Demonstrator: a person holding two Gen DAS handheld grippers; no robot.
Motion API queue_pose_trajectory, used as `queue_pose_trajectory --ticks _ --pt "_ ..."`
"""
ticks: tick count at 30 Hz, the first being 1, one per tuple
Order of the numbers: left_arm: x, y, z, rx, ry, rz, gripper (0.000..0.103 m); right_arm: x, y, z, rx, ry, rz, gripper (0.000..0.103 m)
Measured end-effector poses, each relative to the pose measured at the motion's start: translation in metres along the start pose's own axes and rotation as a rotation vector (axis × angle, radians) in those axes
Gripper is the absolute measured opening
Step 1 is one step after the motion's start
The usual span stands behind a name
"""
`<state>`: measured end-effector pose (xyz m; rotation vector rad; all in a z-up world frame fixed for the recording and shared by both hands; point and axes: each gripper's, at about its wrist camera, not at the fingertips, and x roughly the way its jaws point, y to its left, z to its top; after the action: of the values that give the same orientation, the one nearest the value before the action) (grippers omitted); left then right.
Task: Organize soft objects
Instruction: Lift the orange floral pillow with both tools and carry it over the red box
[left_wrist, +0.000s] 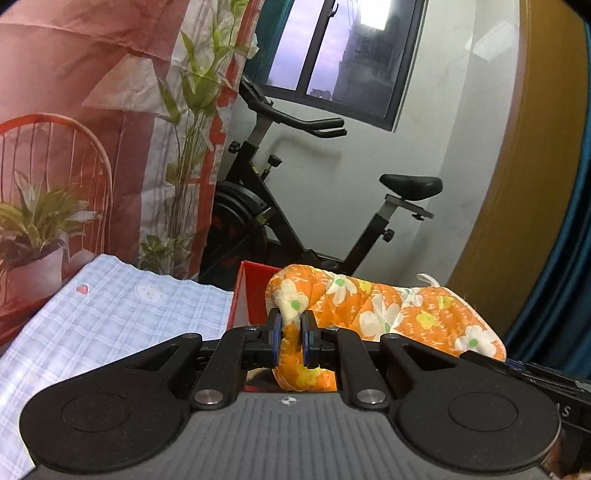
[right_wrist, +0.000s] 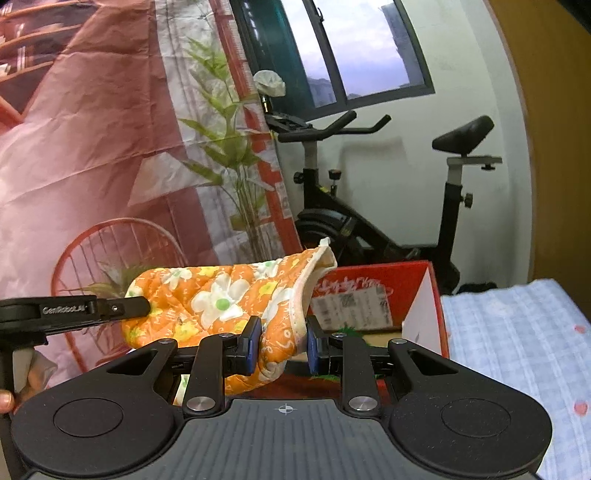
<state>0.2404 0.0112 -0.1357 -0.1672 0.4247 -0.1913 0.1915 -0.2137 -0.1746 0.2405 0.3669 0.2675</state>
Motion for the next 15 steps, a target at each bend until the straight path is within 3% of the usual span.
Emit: queue_pose_trajectory --ticks 5,11,15 --pt "0.022 0.002 0.014 0.04 0.004 0.019 0.012 0.027 -0.004 0.012 -0.049 0.006 -0.008 0.023" --pt "0.059 0.001 0.021 0.06 0.007 0.037 0.012 0.071 -0.013 0.021 -0.063 -0.027 -0.088 0.023" --pt "0.081 0.003 0.02 0.094 0.035 0.053 0.012 0.106 -0.015 0.013 -0.087 0.024 -0.127 0.023"
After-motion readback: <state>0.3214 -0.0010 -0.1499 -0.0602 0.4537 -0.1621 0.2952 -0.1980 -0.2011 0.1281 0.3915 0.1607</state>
